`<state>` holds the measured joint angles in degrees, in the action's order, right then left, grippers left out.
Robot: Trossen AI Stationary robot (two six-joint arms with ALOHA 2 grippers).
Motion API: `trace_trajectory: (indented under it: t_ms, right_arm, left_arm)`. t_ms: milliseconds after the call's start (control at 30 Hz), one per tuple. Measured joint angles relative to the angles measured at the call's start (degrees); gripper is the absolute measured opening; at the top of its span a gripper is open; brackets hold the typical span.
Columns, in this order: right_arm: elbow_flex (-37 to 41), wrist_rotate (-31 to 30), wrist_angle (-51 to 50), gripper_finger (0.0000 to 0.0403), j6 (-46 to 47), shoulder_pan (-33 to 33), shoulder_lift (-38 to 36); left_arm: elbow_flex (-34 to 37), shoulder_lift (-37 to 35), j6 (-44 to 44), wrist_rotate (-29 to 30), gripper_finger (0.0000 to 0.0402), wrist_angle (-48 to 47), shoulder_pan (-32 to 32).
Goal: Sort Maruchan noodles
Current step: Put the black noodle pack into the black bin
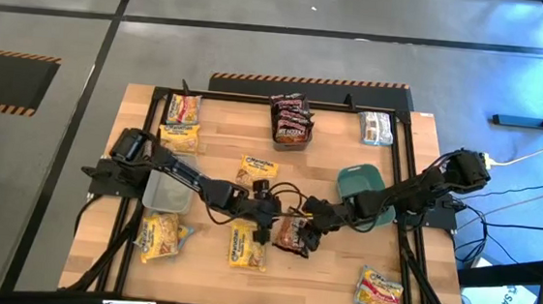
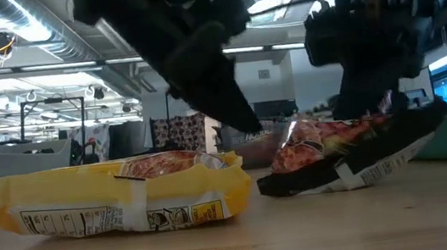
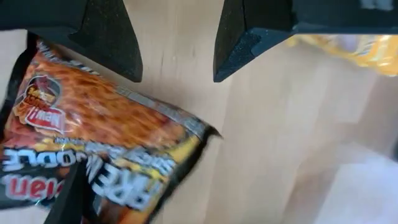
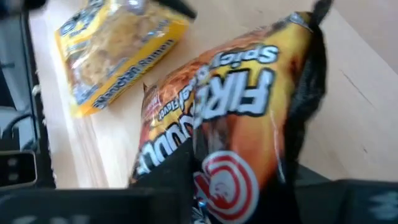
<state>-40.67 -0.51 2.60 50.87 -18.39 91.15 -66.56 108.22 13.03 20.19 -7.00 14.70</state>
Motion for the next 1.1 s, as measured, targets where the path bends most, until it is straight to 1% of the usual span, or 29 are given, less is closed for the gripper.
trace_trajectory:
  t_ms: [100, 200, 267, 400, 467, 567, 633, 767, 833, 933, 1100]
  right_arm:
    - [-2.15, 0.01, -2.99, 0.0079, -5.17, 0.0, -0.65]
    - [-4.51, -1.48, -7.36, 0.0062, -10.81, -0.02, -1.0]
    - [-6.02, -3.0, -8.93, 0.0055, -14.99, 0.0, -1.0]
    - [-8.25, -6.56, -10.38, 0.0055, -24.56, 0.0, -1.0]
    - [-9.06, -6.47, -10.42, 0.0057, -29.3, 0.0, -1.08]
    - [-9.46, -7.55, -10.68, 0.0058, -35.5, -0.11, -1.13]
    - [-10.04, -8.1, -11.11, 0.0058, -37.77, -0.23, -1.13]
    - [-11.25, -11.17, -13.28, 0.0059, -41.03, -1.27, -1.13]
    - [-11.91, -12.86, -13.71, 0.0059, -42.72, -2.02, -1.13]
    - [-13.09, -16.34, -14.03, 0.0059, -46.37, -3.69, -1.13]
    - [-14.52, -22.41, -14.41, 0.0059, -52.62, -5.72, -1.07]
  left_arm:
    - [0.01, -2.6, -0.04, 0.07, 0.0192, -4.36, 0.02]
    - [0.01, -3.9, -0.01, 1.81, 0.0192, -4.53, -0.05]
    - [0.01, -4.53, -0.55, 3.06, 0.0192, -4.74, -0.09]
    - [-1.18, -4.81, -1.7, 1.46, 0.0196, -5.49, -0.2]
    - [-2.76, -4.99, -2.09, 1.46, 0.0203, -5.73, -0.05]
    - [-6.1, -5.18, -2.23, 1.35, 0.0217, -9.1, 0.63]
    - [-9.25, -5.57, -2.22, 1.38, 0.0227, -10.47, 0.79]
    - [-13.77, -5.57, -1.75, 1.33, 0.0254, -17.06, 0.66]
    - [-15.16, -5.57, -1.17, -0.27, 0.0268, -18.15, 0.25]
    - [-15.31, -5.65, -1.17, -5.59, 0.0283, -18.39, -1.05]
    - [-15.27, -5.55, -1.76, -10.03, 0.0286, -18.57, -2.89]
